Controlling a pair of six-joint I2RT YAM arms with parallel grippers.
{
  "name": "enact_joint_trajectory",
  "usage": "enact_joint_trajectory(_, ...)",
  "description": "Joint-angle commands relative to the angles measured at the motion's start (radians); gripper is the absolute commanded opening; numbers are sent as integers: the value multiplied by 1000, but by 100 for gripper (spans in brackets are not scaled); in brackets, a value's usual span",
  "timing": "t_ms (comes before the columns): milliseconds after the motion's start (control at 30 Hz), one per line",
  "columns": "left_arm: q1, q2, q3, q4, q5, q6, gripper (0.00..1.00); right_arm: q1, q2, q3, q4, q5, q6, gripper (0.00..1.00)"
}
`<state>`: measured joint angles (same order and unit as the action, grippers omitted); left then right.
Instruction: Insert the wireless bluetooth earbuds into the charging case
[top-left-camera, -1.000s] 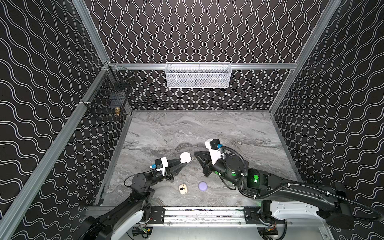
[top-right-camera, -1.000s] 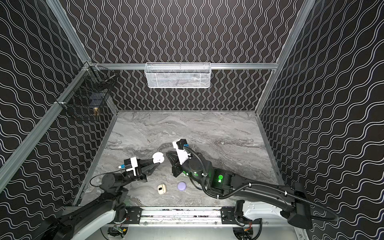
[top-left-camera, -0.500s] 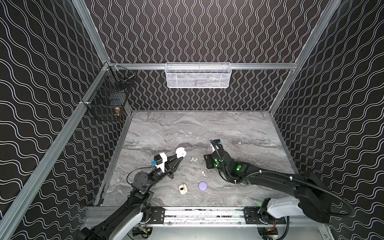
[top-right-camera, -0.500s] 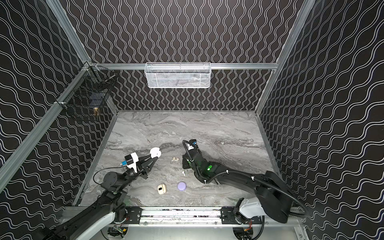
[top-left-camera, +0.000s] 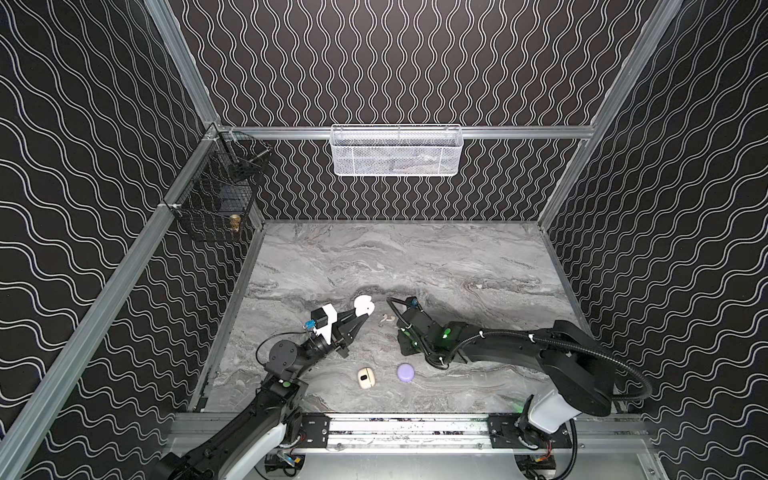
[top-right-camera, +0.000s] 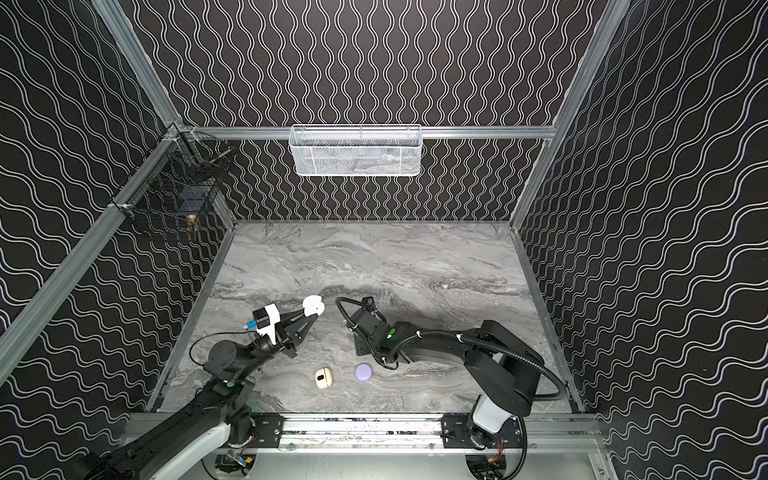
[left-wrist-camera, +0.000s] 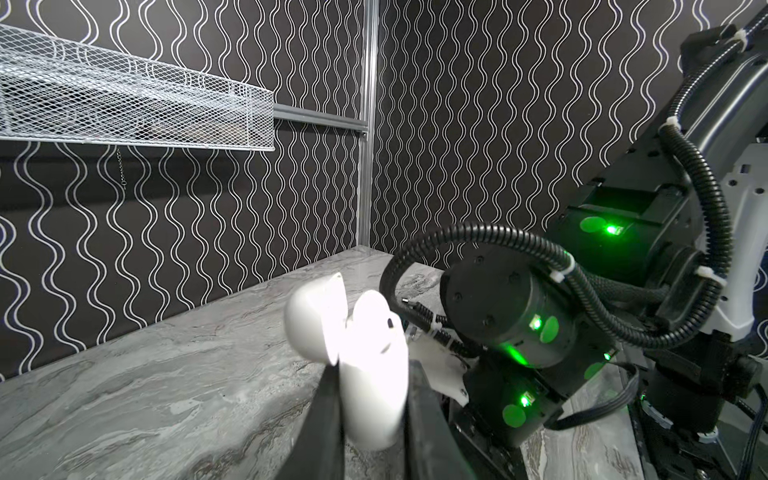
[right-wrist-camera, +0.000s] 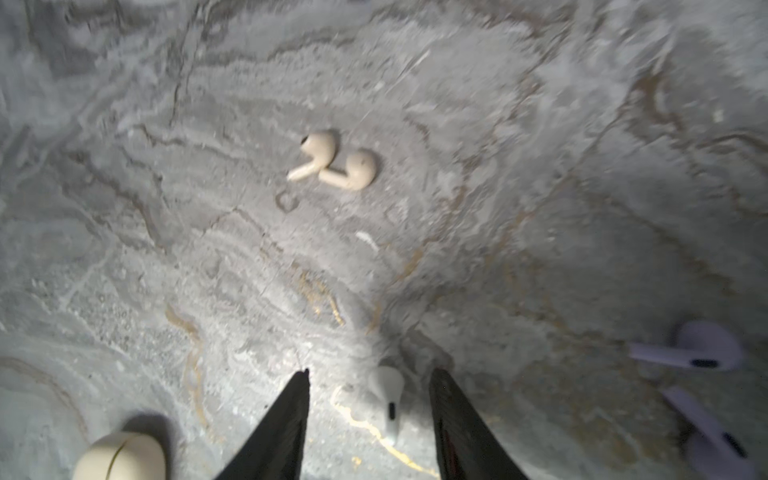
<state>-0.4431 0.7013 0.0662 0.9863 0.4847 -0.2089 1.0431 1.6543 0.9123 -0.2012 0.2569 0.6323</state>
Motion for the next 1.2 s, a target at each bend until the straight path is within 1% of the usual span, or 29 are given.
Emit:
enact_joint_trajectory(0, 2, 1, 10, 38, 17, 5, 0, 17, 34, 49, -114, 18, 15, 50)
enact_joint_trajectory(133, 2, -17, 9, 5, -9, 8, 0, 16, 76, 80, -186, 16, 17, 50)
enact_joint_trajectory(233, 1, -51, 12, -44, -38, 16, 0, 18, 97, 139, -241, 33, 12, 50)
enact_joint_trajectory(300, 1, -82, 13, -100, -71, 30, 0, 17, 105, 151, -247, 24, 10, 50)
enact_joint_trajectory(400, 2, -124, 15, -184, -146, 34, 0, 16, 131, 166, -240, -20, -14, 49)
enact_joint_trajectory(433, 2, -138, 19, -215, -167, 37, 0, 16, 144, 177, -253, -15, -14, 48)
enact_joint_trajectory(500, 2, -161, 23, -258, -195, 43, 0, 11, 159, 190, -272, 1, -14, 47)
enact_joint_trajectory(600, 2, -182, 23, -287, -220, 45, 0, -6, 153, 175, -253, -35, -22, 45)
enact_joint_trajectory(867, 3, -172, 26, -285, -220, 46, 0, -19, 135, 146, -223, -69, -30, 44)
enact_joint_trajectory(1067, 3, -173, 31, -295, -216, 49, 0, -18, 157, 152, -218, -82, -34, 39)
enact_joint_trajectory(1167, 1, -184, 29, -294, -211, 51, 0, -20, 162, 153, -229, -60, -33, 39)
